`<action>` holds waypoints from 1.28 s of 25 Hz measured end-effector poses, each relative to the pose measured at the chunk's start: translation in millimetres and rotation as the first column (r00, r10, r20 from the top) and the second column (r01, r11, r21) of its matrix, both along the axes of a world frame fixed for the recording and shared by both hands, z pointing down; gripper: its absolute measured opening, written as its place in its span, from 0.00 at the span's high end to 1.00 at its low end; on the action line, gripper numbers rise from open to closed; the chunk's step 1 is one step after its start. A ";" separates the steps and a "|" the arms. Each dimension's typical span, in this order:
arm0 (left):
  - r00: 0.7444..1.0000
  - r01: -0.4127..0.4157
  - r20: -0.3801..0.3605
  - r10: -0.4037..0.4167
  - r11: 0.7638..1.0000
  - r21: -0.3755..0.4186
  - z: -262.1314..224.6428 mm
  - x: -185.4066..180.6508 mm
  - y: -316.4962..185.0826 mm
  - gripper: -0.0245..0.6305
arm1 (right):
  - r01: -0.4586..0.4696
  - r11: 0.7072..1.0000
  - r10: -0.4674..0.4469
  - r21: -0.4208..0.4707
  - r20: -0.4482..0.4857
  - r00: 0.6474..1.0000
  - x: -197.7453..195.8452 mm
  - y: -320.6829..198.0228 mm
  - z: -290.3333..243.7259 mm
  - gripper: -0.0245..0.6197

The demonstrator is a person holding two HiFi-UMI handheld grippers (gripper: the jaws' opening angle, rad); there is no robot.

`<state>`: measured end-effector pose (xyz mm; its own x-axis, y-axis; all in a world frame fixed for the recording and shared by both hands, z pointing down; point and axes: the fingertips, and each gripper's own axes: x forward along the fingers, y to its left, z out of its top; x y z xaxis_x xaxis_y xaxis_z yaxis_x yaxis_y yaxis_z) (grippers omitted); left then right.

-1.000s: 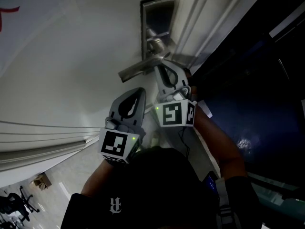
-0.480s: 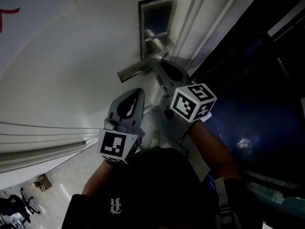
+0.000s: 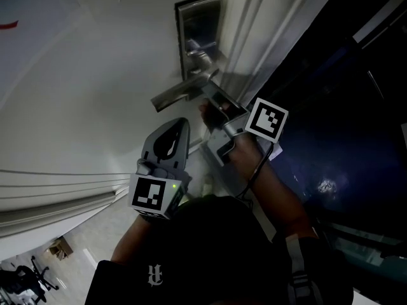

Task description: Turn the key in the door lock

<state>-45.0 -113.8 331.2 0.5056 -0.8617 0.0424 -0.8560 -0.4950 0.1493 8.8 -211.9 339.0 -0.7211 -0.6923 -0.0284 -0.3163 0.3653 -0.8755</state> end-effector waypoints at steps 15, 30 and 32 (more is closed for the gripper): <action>1.000 -0.005 -0.005 0.005 1.000 -0.002 0.5 0.4 -0.5 0.95 | 0.158 0.961 -0.010 -0.225 0.547 0.837 -6.4 0.5 3.7 0.93; 1.000 -0.005 0.000 0.005 1.000 0.003 -1.0 2.0 1.7 0.95 | 0.146 0.978 -0.031 -0.148 0.589 0.807 0.8 5.2 4.6 0.88; 1.000 -0.010 0.000 0.010 1.000 -0.002 -0.6 3.5 2.5 0.95 | 0.117 0.982 -0.011 -0.149 0.573 0.819 9.0 6.0 7.3 0.85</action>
